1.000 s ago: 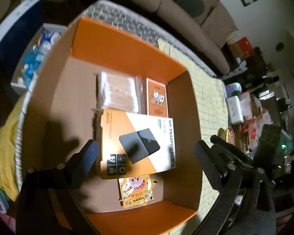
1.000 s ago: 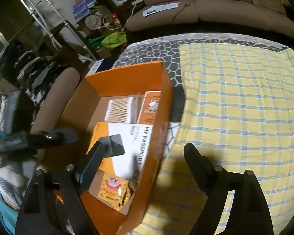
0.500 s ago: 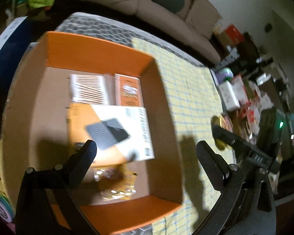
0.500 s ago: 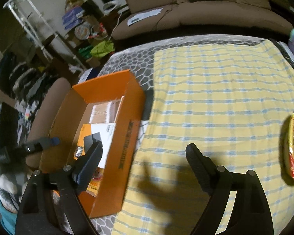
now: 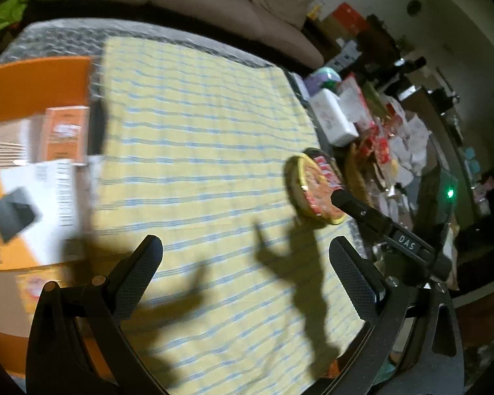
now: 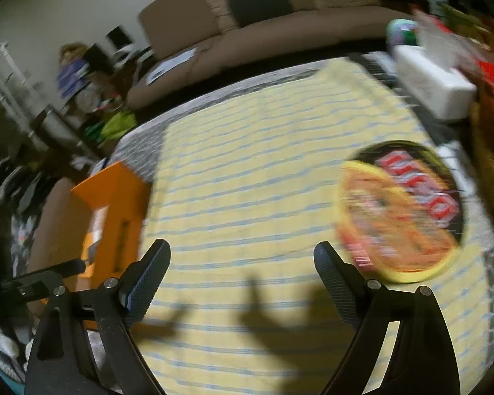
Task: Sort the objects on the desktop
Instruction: 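Move both grippers to the UFO noodle cup on the cloth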
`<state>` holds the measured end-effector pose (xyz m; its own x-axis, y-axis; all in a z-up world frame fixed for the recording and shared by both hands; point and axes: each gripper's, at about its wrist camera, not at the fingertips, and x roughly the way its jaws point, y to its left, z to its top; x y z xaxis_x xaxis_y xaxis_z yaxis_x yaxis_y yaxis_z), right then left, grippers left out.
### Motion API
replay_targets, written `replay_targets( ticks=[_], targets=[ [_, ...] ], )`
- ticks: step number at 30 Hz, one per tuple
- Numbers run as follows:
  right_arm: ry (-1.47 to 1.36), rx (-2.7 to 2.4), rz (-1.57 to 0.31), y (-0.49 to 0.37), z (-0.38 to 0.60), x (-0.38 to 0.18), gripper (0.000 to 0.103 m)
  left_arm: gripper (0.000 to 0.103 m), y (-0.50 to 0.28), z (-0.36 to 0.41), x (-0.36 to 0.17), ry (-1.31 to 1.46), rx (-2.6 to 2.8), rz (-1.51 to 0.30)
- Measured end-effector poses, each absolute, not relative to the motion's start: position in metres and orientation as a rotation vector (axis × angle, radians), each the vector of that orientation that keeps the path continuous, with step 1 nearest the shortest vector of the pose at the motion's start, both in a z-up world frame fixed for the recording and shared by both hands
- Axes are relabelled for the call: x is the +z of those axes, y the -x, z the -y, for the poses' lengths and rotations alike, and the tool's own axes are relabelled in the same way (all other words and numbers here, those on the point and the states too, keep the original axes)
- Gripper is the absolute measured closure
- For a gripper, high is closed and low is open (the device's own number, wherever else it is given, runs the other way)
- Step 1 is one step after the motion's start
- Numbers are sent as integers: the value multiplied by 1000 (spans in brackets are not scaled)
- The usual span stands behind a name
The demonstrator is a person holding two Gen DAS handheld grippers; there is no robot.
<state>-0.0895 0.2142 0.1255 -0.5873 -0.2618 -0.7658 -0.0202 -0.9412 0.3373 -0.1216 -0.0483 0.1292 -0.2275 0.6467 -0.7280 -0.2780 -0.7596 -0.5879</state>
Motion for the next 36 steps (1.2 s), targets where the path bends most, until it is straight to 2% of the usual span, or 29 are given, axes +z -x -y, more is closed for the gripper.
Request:
replay_targets(
  ticks=[6, 17, 21, 24, 25, 36],
  targets=[
    [-1360, -2765, 622, 79, -296, 119, 12, 1, 134, -24, 103, 1479, 1937, 449],
    [-1420, -2833, 700, 76, -377, 83, 12, 0, 166, -134, 66, 1505, 1905, 362],
    [-1408, -2809, 834, 73, -396, 65, 11, 0, 176, -154, 53, 1530, 1899, 358],
    [-1408, -2783, 927, 72, -408, 52, 2, 0, 182, -162, 43, 1540, 1899, 363],
    [-1407, -2783, 937, 72, -408, 51, 2, 0, 183, -164, 41, 1536, 1902, 365],
    [-1442, -2780, 882, 82, -398, 39, 2, 0, 196, -174, 28, 1544, 1923, 379]
  ],
)
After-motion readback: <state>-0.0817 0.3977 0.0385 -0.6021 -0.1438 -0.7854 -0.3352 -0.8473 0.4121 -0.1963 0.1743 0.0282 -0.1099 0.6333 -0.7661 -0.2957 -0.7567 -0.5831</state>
